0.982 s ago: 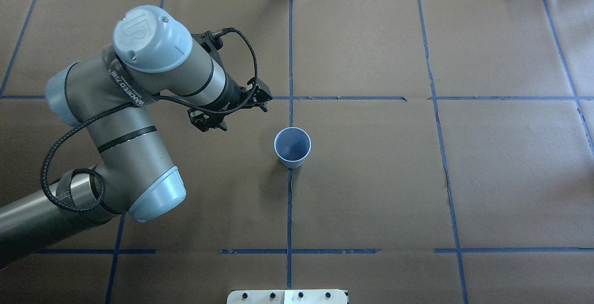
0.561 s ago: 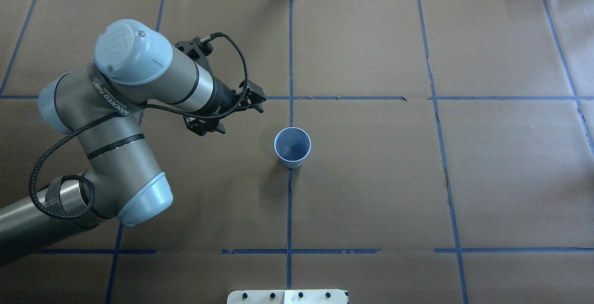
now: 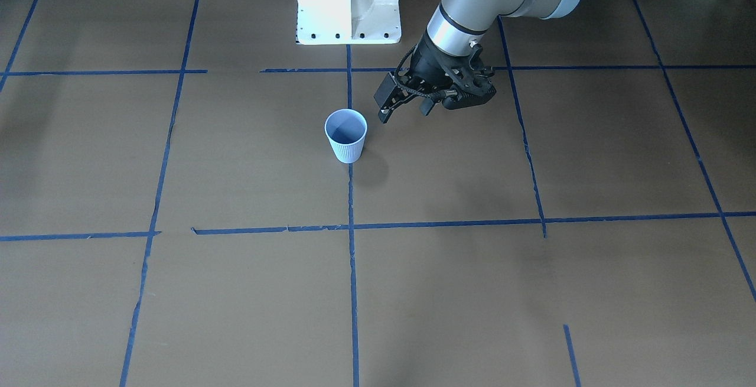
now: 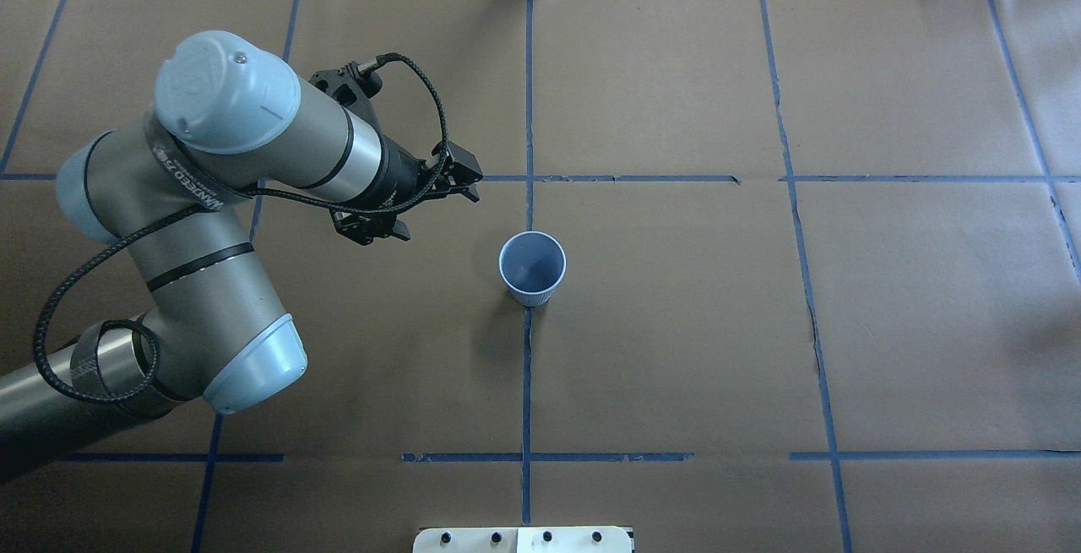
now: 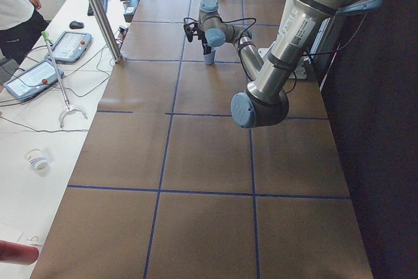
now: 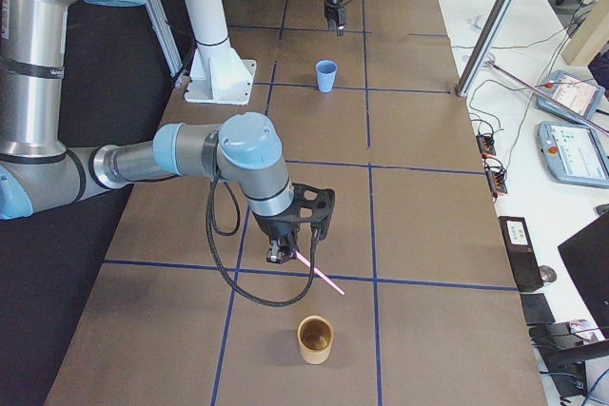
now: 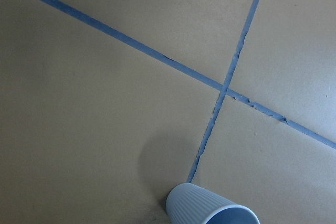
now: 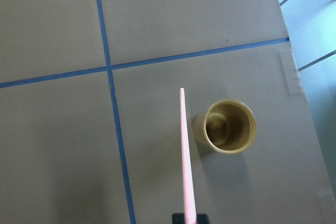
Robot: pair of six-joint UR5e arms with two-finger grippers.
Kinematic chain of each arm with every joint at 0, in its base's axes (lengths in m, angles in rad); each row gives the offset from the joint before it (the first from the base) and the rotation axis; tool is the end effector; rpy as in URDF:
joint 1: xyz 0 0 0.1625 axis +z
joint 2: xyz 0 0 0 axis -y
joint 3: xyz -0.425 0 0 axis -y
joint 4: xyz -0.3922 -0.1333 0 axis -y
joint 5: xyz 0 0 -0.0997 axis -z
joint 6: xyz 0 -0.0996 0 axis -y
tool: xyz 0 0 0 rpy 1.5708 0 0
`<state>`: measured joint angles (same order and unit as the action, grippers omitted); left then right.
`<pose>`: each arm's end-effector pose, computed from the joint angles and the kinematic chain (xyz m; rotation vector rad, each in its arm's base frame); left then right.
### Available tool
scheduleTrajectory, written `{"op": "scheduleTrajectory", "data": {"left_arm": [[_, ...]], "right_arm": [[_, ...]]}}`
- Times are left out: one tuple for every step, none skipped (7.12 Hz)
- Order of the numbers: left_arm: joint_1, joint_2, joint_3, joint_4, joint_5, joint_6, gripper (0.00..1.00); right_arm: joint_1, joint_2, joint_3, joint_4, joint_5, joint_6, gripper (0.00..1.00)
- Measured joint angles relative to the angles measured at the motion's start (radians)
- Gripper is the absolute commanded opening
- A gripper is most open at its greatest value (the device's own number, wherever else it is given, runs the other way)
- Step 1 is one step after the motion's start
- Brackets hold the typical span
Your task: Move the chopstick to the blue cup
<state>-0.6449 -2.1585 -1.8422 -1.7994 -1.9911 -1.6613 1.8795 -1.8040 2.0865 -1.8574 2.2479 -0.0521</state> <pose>0.4387 -0.4459 0.1731 -0.0707 1.1406 -0.4262 0.1823 -0.3384 0.5447 0.1179 -0.6686 0.2481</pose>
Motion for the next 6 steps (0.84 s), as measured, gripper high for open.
{"op": "scheduleTrajectory", "data": {"left_arm": [[-0.002,0.0,-0.001,0.0,0.0,0.0,1.0],[-0.007,0.001,-0.002,0.0,0.0,0.004,1.0],[-0.017,0.002,-0.004,-0.001,0.0,0.014,1.0],[-0.03,0.012,-0.006,-0.002,-0.004,0.026,1.0],[-0.044,0.027,-0.013,-0.002,-0.01,0.045,1.0],[-0.054,0.038,-0.023,-0.001,-0.012,0.074,1.0]], "right_arm": [[-0.005,0.004,0.067,-0.072,0.036,0.001,0.0],[-0.021,0.01,0.113,-0.124,0.109,0.004,0.0],[-0.058,0.026,0.136,-0.146,0.198,0.011,0.0],[-0.118,0.062,0.144,-0.153,0.293,0.041,0.0],[-0.182,0.107,0.144,-0.153,0.394,0.11,0.0],[-0.254,0.182,0.139,-0.147,0.497,0.229,0.0]]}}
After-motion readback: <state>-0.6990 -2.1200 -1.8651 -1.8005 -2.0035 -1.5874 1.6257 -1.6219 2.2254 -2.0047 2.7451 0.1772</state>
